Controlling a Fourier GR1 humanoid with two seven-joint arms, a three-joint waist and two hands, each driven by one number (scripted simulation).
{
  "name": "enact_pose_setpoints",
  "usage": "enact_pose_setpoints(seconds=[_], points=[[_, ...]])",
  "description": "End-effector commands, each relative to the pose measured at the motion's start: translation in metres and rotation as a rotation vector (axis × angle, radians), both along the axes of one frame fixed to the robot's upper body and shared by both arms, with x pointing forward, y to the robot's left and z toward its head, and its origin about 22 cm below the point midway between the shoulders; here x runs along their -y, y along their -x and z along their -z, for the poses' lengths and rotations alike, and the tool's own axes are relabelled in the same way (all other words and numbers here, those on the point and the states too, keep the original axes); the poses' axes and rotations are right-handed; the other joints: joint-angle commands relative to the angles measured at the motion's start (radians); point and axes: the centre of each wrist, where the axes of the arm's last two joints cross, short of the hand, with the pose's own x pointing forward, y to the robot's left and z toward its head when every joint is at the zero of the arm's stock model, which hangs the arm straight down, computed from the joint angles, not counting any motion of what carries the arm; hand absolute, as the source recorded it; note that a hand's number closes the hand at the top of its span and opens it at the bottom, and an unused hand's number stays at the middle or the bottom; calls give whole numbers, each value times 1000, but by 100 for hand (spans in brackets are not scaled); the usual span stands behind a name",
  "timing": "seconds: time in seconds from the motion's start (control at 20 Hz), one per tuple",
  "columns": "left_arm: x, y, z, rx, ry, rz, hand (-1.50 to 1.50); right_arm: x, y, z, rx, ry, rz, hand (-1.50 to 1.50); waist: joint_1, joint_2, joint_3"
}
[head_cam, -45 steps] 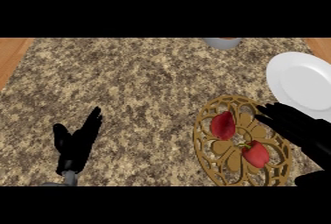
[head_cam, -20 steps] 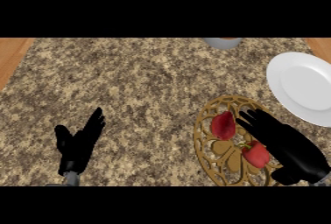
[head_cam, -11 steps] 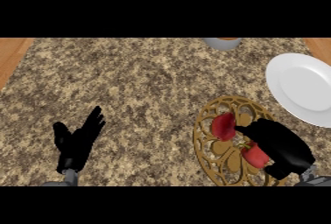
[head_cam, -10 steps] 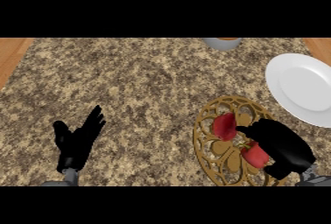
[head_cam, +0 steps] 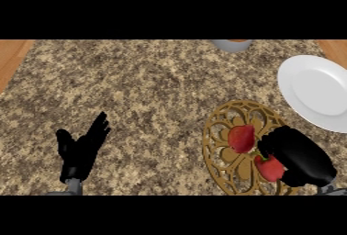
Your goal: Pick the bell pepper from the placemat and place it in the plate
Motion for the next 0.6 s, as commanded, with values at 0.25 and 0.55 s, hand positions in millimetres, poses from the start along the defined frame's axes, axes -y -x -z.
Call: enact_pose_setpoints(seconds=[0.25,0.55], points=[[0,1,-2,6,4,-8,0,30,-42,-14,217,-378,891,150,0,39,13],[7,-3,-7,29,9,25,0,45,-66,-48,470,-555,1348,150,44,55,3]])
